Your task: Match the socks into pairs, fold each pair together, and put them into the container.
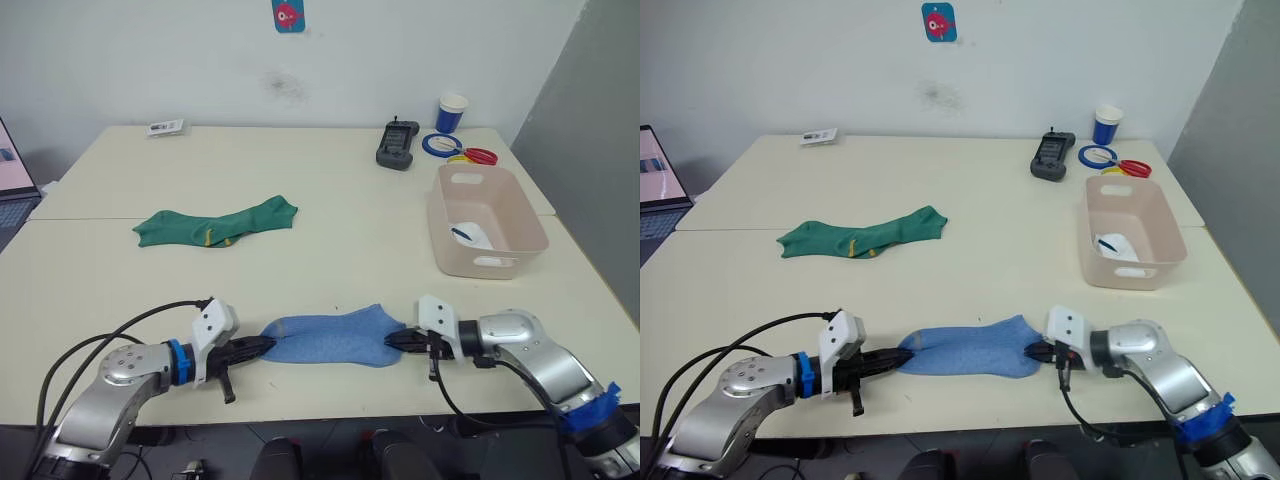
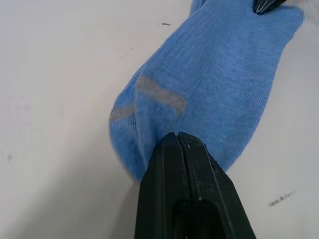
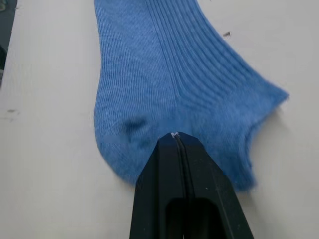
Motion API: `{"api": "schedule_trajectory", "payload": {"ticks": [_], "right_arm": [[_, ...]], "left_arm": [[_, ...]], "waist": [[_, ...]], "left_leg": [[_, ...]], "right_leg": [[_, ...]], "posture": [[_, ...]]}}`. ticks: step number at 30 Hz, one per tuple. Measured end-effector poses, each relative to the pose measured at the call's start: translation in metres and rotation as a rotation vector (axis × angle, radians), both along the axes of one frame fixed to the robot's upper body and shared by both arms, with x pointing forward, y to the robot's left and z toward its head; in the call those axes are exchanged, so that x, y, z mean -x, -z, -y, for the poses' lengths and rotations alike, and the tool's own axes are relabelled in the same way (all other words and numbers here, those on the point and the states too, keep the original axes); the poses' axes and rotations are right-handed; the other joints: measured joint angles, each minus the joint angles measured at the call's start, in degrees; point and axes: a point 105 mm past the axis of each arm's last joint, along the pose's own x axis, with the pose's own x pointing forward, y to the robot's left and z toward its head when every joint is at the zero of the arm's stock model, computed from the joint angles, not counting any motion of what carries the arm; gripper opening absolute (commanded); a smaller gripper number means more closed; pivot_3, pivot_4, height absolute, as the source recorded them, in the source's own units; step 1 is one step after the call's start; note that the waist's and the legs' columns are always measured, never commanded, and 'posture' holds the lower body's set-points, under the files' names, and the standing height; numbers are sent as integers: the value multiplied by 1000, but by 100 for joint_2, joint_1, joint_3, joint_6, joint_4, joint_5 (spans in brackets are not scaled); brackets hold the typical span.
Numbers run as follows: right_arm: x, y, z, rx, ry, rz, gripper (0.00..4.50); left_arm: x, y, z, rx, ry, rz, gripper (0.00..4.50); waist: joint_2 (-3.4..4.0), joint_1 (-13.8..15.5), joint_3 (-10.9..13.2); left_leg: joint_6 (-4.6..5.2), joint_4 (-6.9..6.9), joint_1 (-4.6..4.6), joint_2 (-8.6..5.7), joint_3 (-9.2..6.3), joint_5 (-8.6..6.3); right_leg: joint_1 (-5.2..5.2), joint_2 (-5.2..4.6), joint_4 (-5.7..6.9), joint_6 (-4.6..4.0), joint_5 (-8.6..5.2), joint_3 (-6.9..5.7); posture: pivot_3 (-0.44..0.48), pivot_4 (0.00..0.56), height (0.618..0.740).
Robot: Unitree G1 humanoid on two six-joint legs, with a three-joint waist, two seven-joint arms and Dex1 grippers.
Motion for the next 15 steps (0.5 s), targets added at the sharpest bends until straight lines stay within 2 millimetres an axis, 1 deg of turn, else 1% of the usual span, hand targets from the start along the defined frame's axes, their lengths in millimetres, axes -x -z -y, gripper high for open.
{"api": "schedule_trajectory", "payload": {"ticks": [1, 3, 6, 7, 10, 11, 13, 15], "right_arm": [[2, -2, 0, -22, 12, -25, 7], [2, -18, -3, -102, 48, -61, 7], [-6, -40, 1, -179, 125, -68, 581], [-8, -44, 4, -192, 149, -72, 916], [-14, -49, 8, -199, 196, -74, 1909], [-14, -49, 3, -208, 192, -73, 2237], [-12, -49, -6, -214, 160, -76, 2966], [-8, -47, -18, -184, 87, -29, 3643]], "left_arm": [[0, -3, 1, 14, -2, -4, 7], [-2, -13, -1, 43, -21, 8, 7], [-13, -28, -14, 53, -102, 51, 0], [-16, -31, -19, 62, -130, 55, 0], [-16, -38, -31, 106, -187, 28, 574], [-12, -35, -31, 118, -189, -12, 834], [-7, -30, -30, 137, -189, -65, 1495], [-3, -24, -28, 153, -201, -129, 2117]], "waist": [[-1, 2, 2], [-2, 2, 5], [-3, 1, 5], [-3, 1, 5], [-4, -3, 6], [-3, -11, 6], [-2, -9, 7], [-3, -5, 7]], "left_leg": [[0, 1, -4, 1, -3, 0], [0, 1, -8, 1, -3, 0], [0, 2, -9, -2, -4, 0], [0, 1, -9, -1, -4, 0], [0, -1, -10, -3, -3, 0], [0, -2, -10, -1, -2, 0], [0, -2, -11, 0, -5, 0], [0, -2, -11, 0, -8, 0]], "right_leg": [[-2, 0, 0, 0, 0, -1], [-5, 0, 0, 0, 0, 0], [-5, -1, -1, 1, 1, -1], [-4, 0, -2, 1, 0, -1], [-6, 0, -5, 0, -1, -1], [-7, 2, -5, 0, -1, 1], [-8, 2, -4, 0, -1, -2], [-8, 2, -3, 0, -1, -5]], "posture": [[0, 150, 740], [0, 150, 740], [0, 150, 740], [0, 150, 740], [0, 150, 740], [0, 150, 740], [0, 150, 740], [0, 150, 740]]}}
